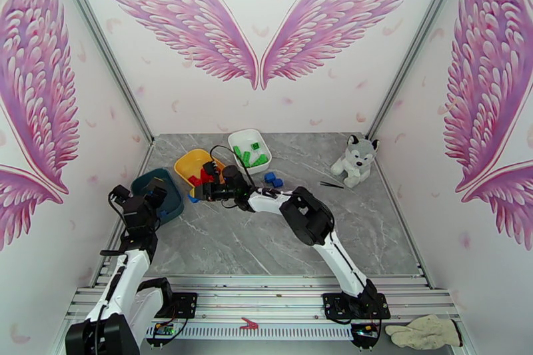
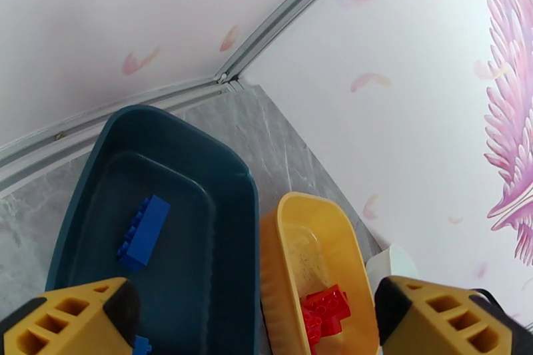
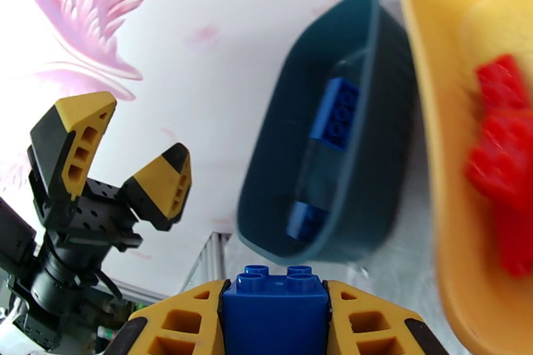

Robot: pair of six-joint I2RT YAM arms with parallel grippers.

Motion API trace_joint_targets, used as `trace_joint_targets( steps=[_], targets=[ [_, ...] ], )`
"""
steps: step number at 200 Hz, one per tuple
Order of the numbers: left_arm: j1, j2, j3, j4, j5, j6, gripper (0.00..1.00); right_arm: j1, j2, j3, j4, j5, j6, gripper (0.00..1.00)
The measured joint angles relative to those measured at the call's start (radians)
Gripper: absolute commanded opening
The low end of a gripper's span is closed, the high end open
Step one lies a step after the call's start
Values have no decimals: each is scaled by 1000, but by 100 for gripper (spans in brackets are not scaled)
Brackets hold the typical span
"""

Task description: Sort the legos into containers by color

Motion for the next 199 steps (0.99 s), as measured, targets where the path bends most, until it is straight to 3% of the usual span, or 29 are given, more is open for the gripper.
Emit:
trace_joint_targets(
  steps=[21, 54, 98, 124, 158, 199],
  targets=[
    [24, -26, -9, -22, 17, -13, 99, 24, 75, 162, -21, -6, 20, 34],
    [85, -98, -22, -75, 58, -25, 99, 53, 200, 434, -96, -8, 32, 60],
    [159, -204, -22, -125, 108, -39, 99, 61, 235, 502, -176, -7, 19, 66],
    [165, -207, -23, -126, 135, -43, 99, 58, 201, 411, -183, -2, -24, 67],
    [137, -170, -24, -122, 167, -35, 99, 56, 57, 159, -211, 37, -122, 72],
    [-60, -80, -23, -101, 142, 24, 99, 46, -211, -114, -254, 150, -256, 74]
  ],
)
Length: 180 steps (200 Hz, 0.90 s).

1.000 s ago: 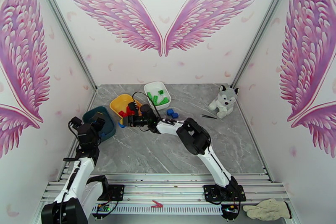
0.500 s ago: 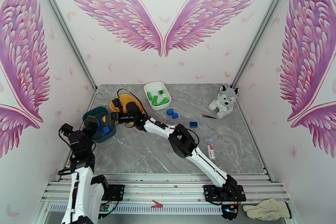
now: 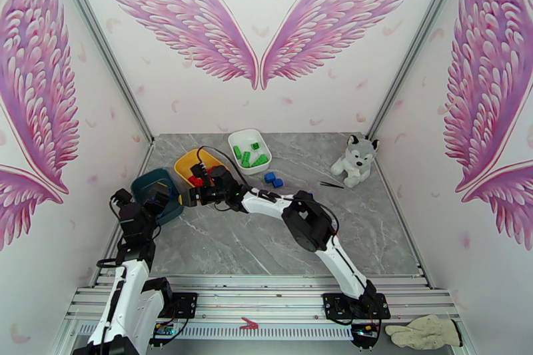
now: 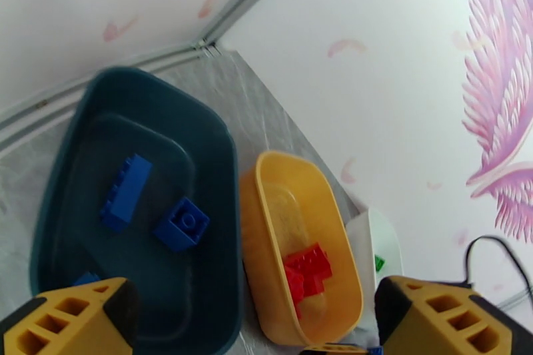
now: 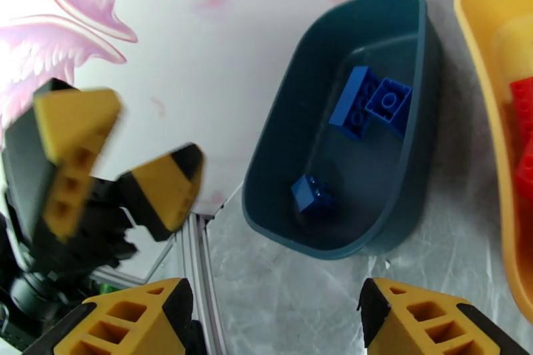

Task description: Sort the legos into containers by color

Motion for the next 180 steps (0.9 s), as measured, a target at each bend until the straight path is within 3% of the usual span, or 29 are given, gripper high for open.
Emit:
trace_joint_targets(
  steps=[54, 110, 146, 180],
  targets=[
    [-366, 203, 97, 49, -124, 112, 99, -106, -351, -387, -67, 274, -113, 85],
    [-712, 632, 310, 166, -215, 214, 99, -283, -533, -752, -209, 597, -116, 91],
    [-849, 868, 458, 230, -198, 238, 99, -377, -649, -916, -265, 708, -101, 92],
    [-916, 1030, 571, 270, -154, 239, 98, -436, -696, -972, -285, 773, -71, 92]
  ],
)
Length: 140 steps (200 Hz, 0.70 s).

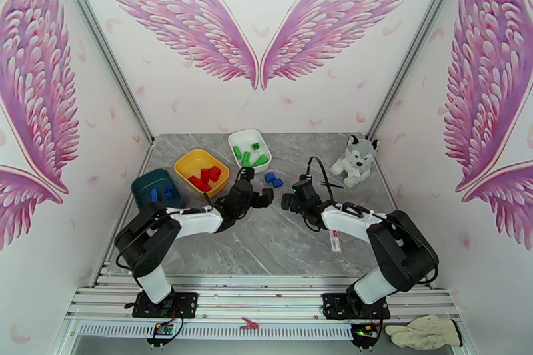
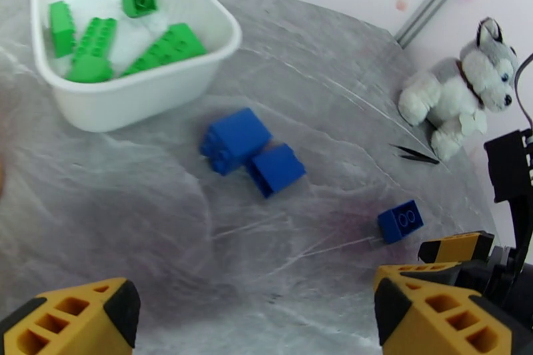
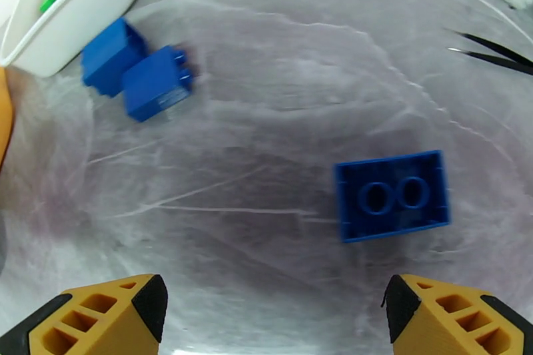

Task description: Sort the legos into containers by color

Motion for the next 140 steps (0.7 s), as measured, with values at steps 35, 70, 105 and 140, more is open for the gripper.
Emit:
trace_joint_targets(
  steps=[35, 70, 105, 140],
  targets=[
    [-31, 109, 68, 39, 52, -19, 98, -53, 26, -7, -2, 20, 17, 89],
    [-30, 133, 72, 49, 75, -30, 98, -68, 99, 24, -14, 40, 21, 88],
    [-21, 133, 72, 72, 78, -41, 98, -68, 167, 111, -34, 50, 25, 87],
    [-6, 133, 57, 98, 79, -46, 98, -68, 210, 174, -69, 64, 38, 80]
  ],
)
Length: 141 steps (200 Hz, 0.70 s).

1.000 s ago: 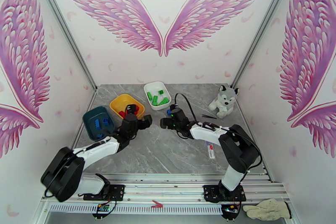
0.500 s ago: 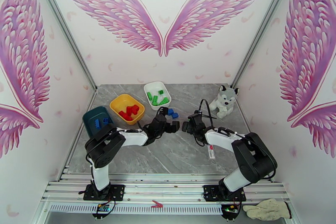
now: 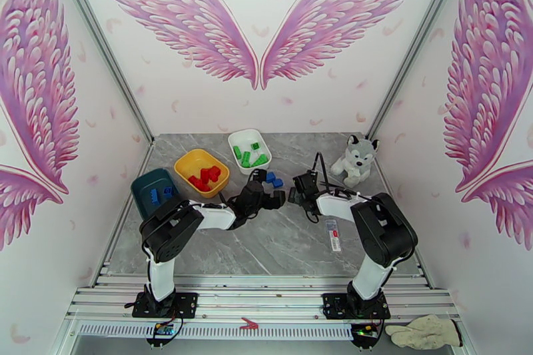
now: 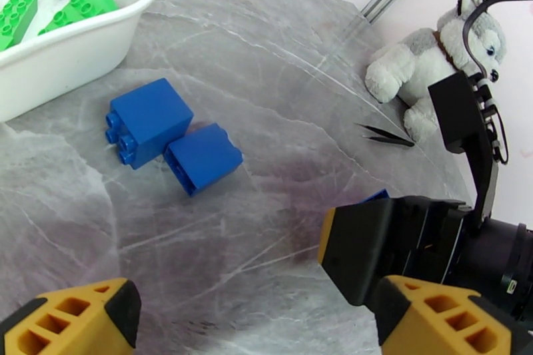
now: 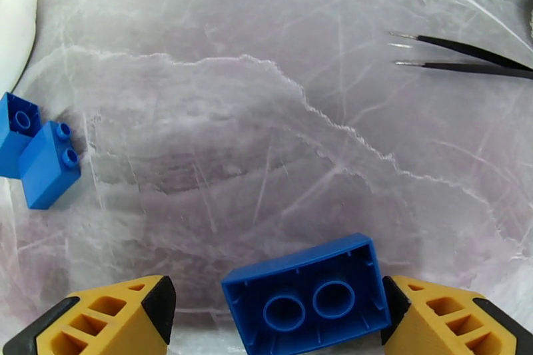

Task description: Sort the legos into containers by color

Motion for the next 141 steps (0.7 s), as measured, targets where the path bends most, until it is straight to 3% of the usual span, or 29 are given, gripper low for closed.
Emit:
trace_joint_targets(
  steps=[43, 118, 141],
  targets=[
    [16, -9, -42, 11, 12, -6, 98, -1, 19, 29, -24, 6, 2, 69],
    [47, -127, -124, 42, 18, -14, 98, -6, 55, 83, -69, 6, -15, 70],
    [50, -162, -148, 46, 15, -14, 98, -16, 61, 101, -79, 6, -23, 64]
  ],
)
